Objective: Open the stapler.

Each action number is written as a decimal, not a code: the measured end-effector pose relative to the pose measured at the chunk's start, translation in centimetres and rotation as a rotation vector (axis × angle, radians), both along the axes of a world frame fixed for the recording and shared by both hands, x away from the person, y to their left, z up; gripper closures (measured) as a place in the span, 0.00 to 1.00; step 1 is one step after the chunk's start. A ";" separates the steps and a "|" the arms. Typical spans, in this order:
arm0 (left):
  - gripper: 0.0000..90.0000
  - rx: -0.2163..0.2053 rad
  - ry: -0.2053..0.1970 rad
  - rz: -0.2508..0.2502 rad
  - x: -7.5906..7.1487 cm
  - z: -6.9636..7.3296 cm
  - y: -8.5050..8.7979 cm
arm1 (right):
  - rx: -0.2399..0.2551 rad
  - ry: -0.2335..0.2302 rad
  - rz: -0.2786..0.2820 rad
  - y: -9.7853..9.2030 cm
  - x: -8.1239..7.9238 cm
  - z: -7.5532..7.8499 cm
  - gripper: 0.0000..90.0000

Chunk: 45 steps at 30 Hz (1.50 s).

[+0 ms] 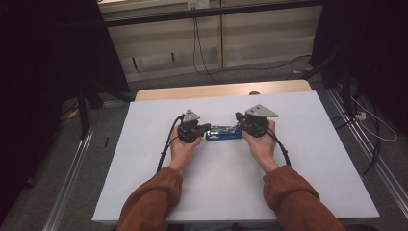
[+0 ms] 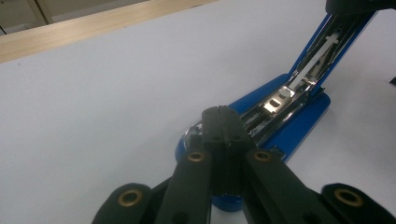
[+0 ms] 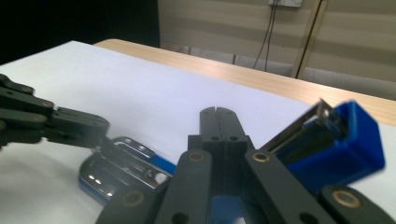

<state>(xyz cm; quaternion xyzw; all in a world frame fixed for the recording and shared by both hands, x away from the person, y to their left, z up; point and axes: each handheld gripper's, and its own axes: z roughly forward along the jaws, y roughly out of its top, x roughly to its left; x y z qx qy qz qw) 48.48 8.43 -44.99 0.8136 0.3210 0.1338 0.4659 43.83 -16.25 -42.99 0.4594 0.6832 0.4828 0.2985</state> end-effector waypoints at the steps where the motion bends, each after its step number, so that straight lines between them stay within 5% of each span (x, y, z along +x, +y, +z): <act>1: 1.00 0.000 0.001 0.001 0.0 0.0 0.0 | -0.005 0.001 -0.006 -0.2 0.0 -0.1 1.00; 31: 1.00 0.005 -0.011 0.011 -0.2 0.0 -0.1 | -0.054 0.029 -0.025 -3.3 -0.7 -0.1 1.00; 40: 1.00 -0.003 -0.008 0.010 -0.2 -0.1 -0.1 | -0.097 0.037 -0.004 -4.0 -1.0 0.0 1.00; 45: 1.00 0.002 -0.007 0.011 -0.2 0.0 -0.1 | -0.081 0.046 0.013 -4.5 -1.0 -0.4 1.00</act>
